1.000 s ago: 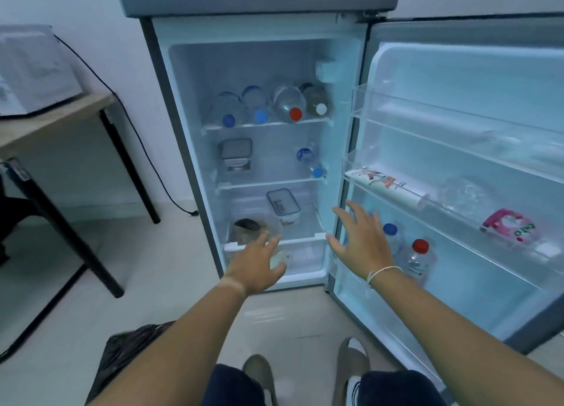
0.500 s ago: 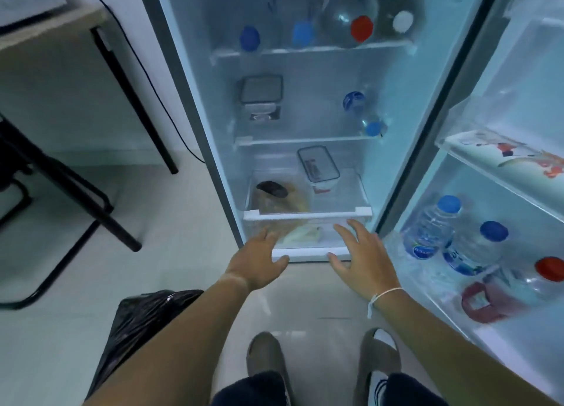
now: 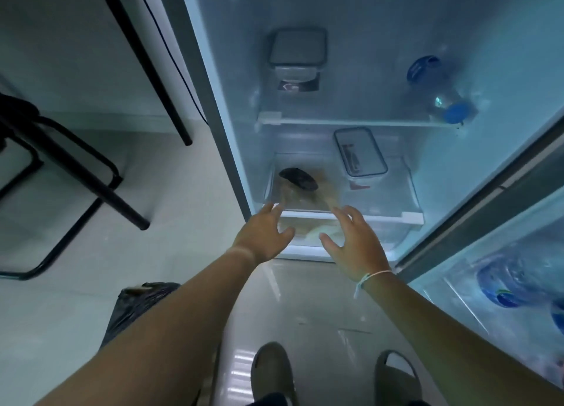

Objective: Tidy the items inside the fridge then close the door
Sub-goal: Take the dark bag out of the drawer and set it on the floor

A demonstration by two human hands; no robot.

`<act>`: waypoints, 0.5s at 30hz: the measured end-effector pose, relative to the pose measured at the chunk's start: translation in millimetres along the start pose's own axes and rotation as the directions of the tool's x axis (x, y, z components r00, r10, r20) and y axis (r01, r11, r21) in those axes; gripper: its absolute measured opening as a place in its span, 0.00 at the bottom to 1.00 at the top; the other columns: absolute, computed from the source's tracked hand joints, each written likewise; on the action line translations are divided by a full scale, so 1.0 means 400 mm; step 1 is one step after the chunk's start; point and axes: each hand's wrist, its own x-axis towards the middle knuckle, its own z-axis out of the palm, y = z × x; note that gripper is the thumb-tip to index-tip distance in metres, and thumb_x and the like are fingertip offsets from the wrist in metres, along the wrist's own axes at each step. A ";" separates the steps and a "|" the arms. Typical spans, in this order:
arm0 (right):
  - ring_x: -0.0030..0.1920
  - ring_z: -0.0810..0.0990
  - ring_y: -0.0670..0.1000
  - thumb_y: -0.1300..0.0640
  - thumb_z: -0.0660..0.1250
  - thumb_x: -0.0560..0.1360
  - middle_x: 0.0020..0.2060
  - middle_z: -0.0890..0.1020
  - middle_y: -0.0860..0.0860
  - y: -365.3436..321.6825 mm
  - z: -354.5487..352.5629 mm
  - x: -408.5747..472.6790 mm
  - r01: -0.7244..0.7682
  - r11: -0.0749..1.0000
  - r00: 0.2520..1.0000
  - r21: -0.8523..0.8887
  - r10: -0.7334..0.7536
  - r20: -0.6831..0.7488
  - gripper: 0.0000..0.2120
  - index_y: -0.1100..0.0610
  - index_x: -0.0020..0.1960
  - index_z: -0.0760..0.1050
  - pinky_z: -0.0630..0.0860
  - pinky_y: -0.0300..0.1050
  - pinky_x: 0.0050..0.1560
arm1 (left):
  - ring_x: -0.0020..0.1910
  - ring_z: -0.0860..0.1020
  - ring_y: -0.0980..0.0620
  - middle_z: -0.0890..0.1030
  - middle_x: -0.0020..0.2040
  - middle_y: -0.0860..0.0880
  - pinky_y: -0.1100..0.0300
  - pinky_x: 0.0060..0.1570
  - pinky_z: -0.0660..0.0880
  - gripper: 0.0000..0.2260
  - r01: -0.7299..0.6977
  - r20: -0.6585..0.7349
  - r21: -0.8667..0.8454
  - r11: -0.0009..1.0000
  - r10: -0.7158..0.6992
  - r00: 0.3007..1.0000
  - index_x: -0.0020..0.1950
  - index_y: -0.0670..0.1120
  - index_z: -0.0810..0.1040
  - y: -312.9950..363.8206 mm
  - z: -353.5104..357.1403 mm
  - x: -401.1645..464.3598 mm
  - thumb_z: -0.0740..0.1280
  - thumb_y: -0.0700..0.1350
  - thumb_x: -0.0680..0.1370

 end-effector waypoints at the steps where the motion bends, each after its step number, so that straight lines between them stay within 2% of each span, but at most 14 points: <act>1: 0.68 0.69 0.56 0.48 0.64 0.75 0.73 0.64 0.51 0.002 0.008 0.023 -0.006 1.000 1.000 0.021 0.006 0.000 0.26 0.51 0.71 0.64 0.69 0.47 0.67 | 0.74 0.62 0.46 0.58 0.78 0.48 0.55 0.71 0.61 0.27 0.007 -0.003 -0.006 1.000 -0.007 1.000 0.76 0.48 0.58 -0.003 -0.001 0.024 0.59 0.52 0.79; 4: 0.70 0.68 0.53 0.51 0.63 0.76 0.73 0.64 0.49 0.015 0.033 0.086 -0.044 0.993 0.999 0.114 0.042 0.017 0.26 0.52 0.72 0.63 0.67 0.43 0.67 | 0.74 0.63 0.46 0.61 0.77 0.47 0.57 0.71 0.60 0.26 0.027 0.006 -0.051 0.998 -0.026 1.000 0.76 0.46 0.59 -0.008 0.003 0.096 0.59 0.51 0.79; 7: 0.71 0.67 0.52 0.52 0.60 0.78 0.73 0.65 0.49 0.032 0.063 0.154 -0.117 0.966 0.992 0.230 0.104 0.068 0.24 0.52 0.73 0.62 0.65 0.44 0.69 | 0.74 0.63 0.46 0.62 0.76 0.46 0.56 0.71 0.60 0.26 0.053 0.011 -0.095 0.994 -0.052 0.999 0.76 0.46 0.59 -0.008 0.013 0.171 0.59 0.50 0.79; 11: 0.71 0.68 0.53 0.55 0.60 0.77 0.72 0.68 0.49 0.042 0.095 0.250 -0.197 0.914 0.979 0.355 0.166 0.116 0.24 0.53 0.73 0.63 0.65 0.45 0.70 | 0.70 0.68 0.42 0.68 0.72 0.41 0.57 0.67 0.64 0.23 0.084 0.022 -0.154 0.984 -0.082 0.996 0.73 0.43 0.63 -0.004 0.023 0.278 0.59 0.46 0.79; 15: 0.71 0.68 0.54 0.56 0.59 0.78 0.72 0.69 0.50 0.045 0.116 0.315 -0.253 0.866 0.967 0.431 0.212 0.142 0.24 0.54 0.73 0.63 0.66 0.47 0.71 | 0.74 0.63 0.44 0.64 0.75 0.43 0.58 0.71 0.59 0.24 0.112 0.017 -0.224 0.968 -0.111 0.994 0.75 0.44 0.59 0.000 0.029 0.364 0.58 0.44 0.80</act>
